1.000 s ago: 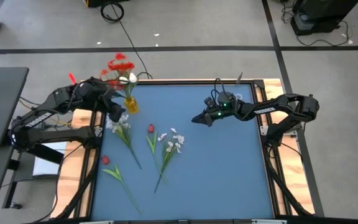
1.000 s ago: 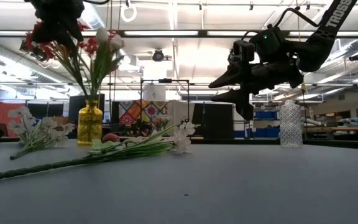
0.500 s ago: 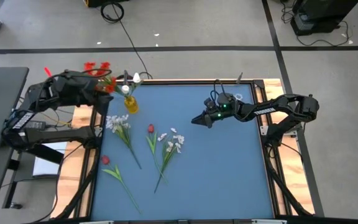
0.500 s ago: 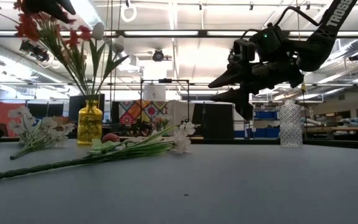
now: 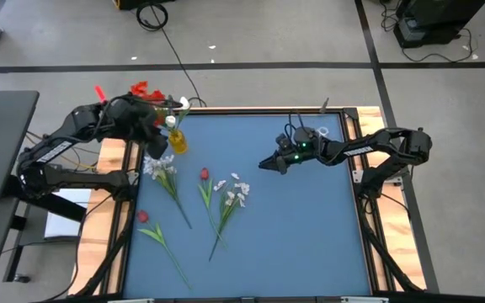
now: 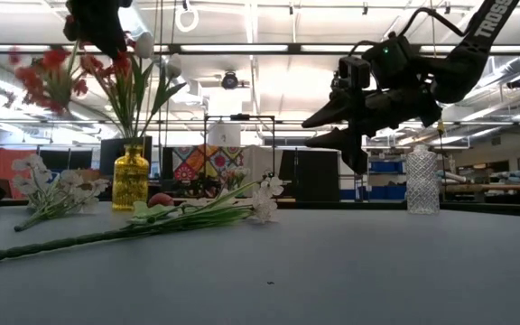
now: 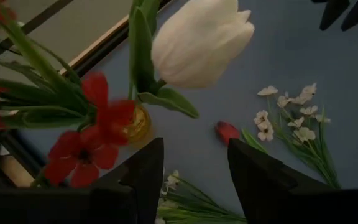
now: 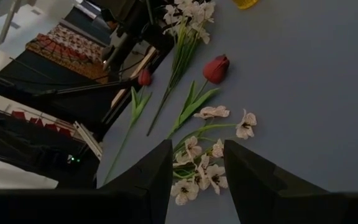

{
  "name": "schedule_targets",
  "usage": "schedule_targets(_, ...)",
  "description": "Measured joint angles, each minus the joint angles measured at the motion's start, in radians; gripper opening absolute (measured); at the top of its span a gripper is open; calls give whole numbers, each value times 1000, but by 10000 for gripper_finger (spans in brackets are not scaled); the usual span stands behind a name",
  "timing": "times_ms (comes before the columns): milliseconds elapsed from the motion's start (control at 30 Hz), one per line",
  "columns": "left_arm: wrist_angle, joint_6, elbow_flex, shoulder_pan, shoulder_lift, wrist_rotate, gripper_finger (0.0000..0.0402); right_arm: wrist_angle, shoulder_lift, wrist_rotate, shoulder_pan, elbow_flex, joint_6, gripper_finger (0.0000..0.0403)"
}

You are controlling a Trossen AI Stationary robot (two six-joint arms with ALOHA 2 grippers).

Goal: Sort flowers into vase by color
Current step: Put the red flowers into the yellow transparent flower vase

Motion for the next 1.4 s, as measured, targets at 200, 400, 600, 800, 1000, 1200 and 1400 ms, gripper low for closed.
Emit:
schedule_targets(200,-1,-12,1,0,-3,0,183,-2,0,22,19,0,0,151)
schedule_targets(400,-6,-34,76,0,-8,21,183,-3,0,23,20,0,0,151)
schedule_targets(600,-69,-50,203,0,-8,60,183,-4,0,23,20,0,-2,151)
schedule_targets(800,-141,-62,331,0,-8,58,183,-4,0,44,20,0,-11,151)
schedule_targets(1000,-145,-65,417,0,-1,45,183,-4,0,54,8,0,-22,151)
schedule_targets(1200,-141,-79,502,0,20,84,183,-3,0,46,0,0,-19,151)
schedule_targets(1400,-126,-103,664,0,60,114,183,6,0,8,2,0,12,151)
